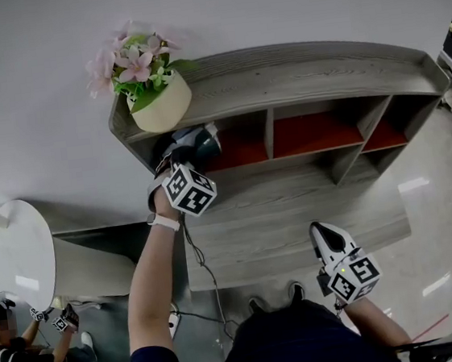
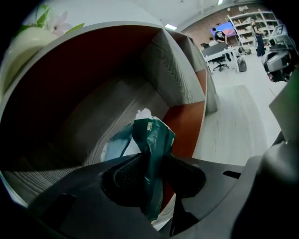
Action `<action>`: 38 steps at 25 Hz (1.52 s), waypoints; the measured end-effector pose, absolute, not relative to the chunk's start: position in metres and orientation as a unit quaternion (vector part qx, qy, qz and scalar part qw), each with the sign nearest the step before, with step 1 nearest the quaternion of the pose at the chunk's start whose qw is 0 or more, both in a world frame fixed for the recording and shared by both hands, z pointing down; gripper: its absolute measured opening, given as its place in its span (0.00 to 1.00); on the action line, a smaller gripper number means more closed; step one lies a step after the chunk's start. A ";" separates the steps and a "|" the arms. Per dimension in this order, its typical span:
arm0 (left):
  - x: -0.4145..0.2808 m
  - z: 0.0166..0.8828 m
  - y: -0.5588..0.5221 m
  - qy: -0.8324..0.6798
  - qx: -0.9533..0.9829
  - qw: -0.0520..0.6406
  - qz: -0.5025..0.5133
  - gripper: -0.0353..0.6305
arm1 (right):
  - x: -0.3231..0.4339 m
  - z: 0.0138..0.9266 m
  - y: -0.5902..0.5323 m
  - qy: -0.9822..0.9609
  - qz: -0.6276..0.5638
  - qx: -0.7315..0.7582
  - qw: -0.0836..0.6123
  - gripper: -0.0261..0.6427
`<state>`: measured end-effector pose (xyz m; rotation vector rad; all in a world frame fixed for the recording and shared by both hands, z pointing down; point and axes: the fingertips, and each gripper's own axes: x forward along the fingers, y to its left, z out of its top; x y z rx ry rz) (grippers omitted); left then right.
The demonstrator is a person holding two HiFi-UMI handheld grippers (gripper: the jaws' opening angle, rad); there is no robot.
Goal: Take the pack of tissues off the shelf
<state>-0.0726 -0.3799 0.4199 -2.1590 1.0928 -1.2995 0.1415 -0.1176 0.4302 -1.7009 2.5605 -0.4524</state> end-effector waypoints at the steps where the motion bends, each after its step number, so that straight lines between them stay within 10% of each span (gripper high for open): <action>1: -0.073 0.420 -0.380 0.388 -0.773 0.194 -0.463 0.28 | 0.142 0.430 -0.117 0.824 -0.146 -0.547 0.018 0.06; 38: -0.068 0.381 -0.292 0.417 -0.733 0.312 -0.437 0.19 | 0.114 0.440 -0.105 0.856 -0.161 -0.491 0.014 0.06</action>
